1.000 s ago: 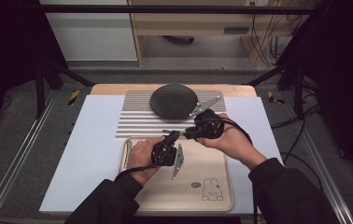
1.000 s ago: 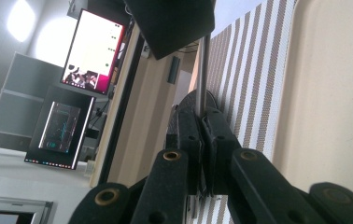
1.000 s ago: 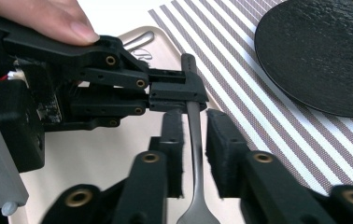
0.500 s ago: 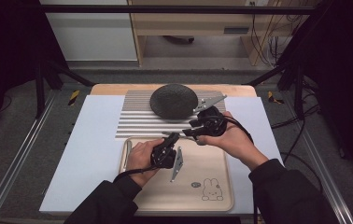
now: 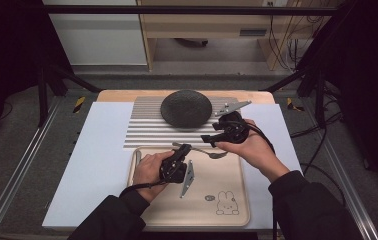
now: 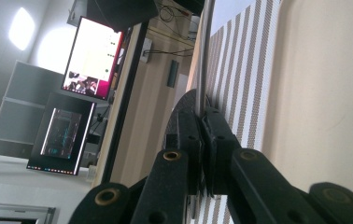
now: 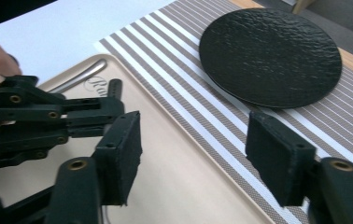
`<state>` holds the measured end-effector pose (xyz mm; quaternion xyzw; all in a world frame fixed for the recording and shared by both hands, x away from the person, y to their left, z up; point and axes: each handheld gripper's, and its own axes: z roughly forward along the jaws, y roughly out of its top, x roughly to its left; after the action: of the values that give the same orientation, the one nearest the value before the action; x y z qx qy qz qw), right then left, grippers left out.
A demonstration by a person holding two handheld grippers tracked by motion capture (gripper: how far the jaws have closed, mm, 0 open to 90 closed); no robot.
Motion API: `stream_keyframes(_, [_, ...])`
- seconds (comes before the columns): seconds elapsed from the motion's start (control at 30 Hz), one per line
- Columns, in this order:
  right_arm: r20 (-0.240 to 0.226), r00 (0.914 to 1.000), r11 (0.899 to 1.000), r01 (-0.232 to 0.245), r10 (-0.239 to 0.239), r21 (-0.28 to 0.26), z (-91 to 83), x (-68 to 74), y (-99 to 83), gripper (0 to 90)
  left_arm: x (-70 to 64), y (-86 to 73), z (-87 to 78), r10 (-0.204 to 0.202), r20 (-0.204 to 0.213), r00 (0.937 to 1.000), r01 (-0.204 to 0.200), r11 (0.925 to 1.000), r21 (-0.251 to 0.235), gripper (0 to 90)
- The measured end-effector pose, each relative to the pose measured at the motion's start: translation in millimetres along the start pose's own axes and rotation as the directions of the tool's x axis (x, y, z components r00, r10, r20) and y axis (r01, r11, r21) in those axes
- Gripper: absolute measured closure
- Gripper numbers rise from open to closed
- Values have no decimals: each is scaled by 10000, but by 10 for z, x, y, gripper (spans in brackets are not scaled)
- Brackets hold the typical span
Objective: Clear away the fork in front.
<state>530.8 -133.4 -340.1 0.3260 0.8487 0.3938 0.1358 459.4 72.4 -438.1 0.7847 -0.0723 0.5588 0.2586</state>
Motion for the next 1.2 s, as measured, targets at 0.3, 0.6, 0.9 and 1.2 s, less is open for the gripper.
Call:
stream_keyframes(0.3, [366, 9982, 9988, -475, 480, -124, -16, -78, -64, 247, 15, -23, -53, 17, -11, 10000, -17, 10000, -22, 873])
stream_keyframes(0.6, [886, 9895, 9901, -1064, 1145, -915, -171, -220, -148, 189, 41, -76, -161, 149, 140, 9998, -148, 9999, -71, 872])
stream_keyframes(0.9, [1448, 9755, 9753, -1403, 1657, -1704, -321, -295, -546, 127, 125, -216, -320, 309, 542, 9980, -315, 9995, 87, 873])
stream_keyframes(1.2, [1656, 9646, 9552, -1604, 2051, -2487, -464, -341, -1084, 132, 209, -321, -341, 122, 613, 9980, -141, 9994, 313, 873])
